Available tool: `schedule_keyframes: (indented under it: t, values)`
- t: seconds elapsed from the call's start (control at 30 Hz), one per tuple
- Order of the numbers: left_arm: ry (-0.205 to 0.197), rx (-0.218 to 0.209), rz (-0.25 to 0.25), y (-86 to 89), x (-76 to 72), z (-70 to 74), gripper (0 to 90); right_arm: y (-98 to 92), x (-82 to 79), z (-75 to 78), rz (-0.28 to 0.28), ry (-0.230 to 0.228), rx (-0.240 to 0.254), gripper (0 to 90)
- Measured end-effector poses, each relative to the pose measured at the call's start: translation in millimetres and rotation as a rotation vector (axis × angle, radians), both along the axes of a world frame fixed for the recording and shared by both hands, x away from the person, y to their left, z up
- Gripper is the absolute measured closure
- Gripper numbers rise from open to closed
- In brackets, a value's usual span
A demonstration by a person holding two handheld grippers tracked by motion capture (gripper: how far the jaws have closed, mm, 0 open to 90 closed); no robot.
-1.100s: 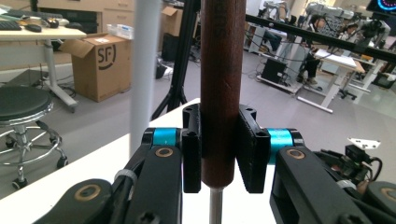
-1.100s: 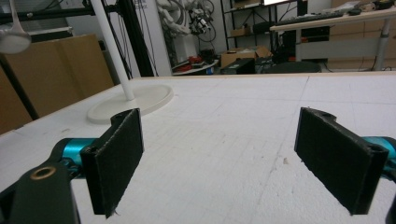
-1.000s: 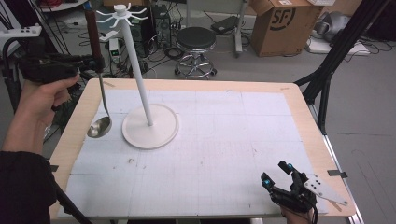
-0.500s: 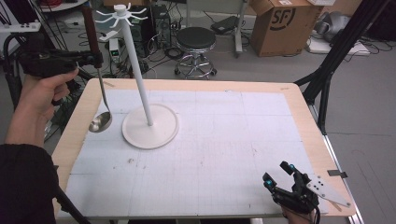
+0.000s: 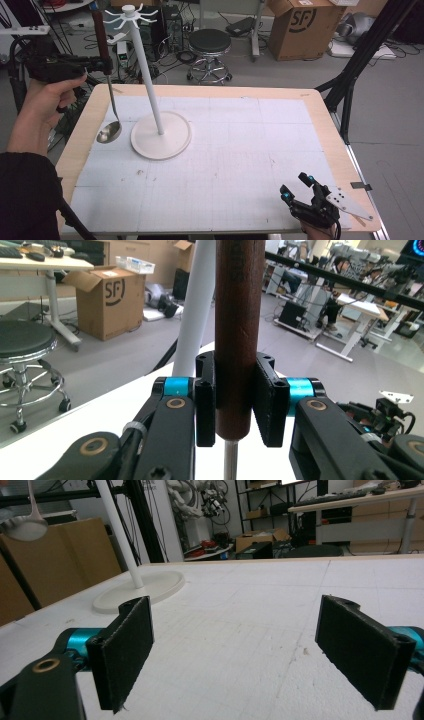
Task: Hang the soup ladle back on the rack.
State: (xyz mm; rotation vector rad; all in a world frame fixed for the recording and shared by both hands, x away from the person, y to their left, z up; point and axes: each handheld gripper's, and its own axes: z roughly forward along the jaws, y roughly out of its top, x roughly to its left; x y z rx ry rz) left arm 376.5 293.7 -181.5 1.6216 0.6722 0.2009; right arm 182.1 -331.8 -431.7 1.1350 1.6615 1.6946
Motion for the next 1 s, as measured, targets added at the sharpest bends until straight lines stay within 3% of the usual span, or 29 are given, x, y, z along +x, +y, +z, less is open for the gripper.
schedule_keyframes:
  t: [0.23, 0.4, 0.53, 0.7, 1.0]
  values:
    - [-0.002, -0.025, -0.006, 0.6, 3.0, -0.6, 73.8, -1.6, -0.4, 0.1, -0.006, -0.002, 0.003, 14.3]
    - [-0.016, 0.004, -0.021, -3.7, -0.9, -0.2, 73.8, -1.6, -0.8, -0.3, -0.004, 0.006, 0.005, 14.3]
    - [-0.028, -0.022, -0.003, 1.1, -3.0, 2.1, 73.8, -1.2, -1.1, 0.3, -0.004, 0.003, 0.006, 14.3]
    - [-0.01, -0.016, 0.023, 11.6, -0.4, -1.4, 73.8, -2.1, -1.3, 0.2, -0.006, -0.007, -0.001, 14.3]
    - [0.0, -0.018, -0.002, 7.1, 9.8, 0.9, 73.8, 1.8, 0.0, -1.3, -0.001, 0.008, -0.001, 14.4]
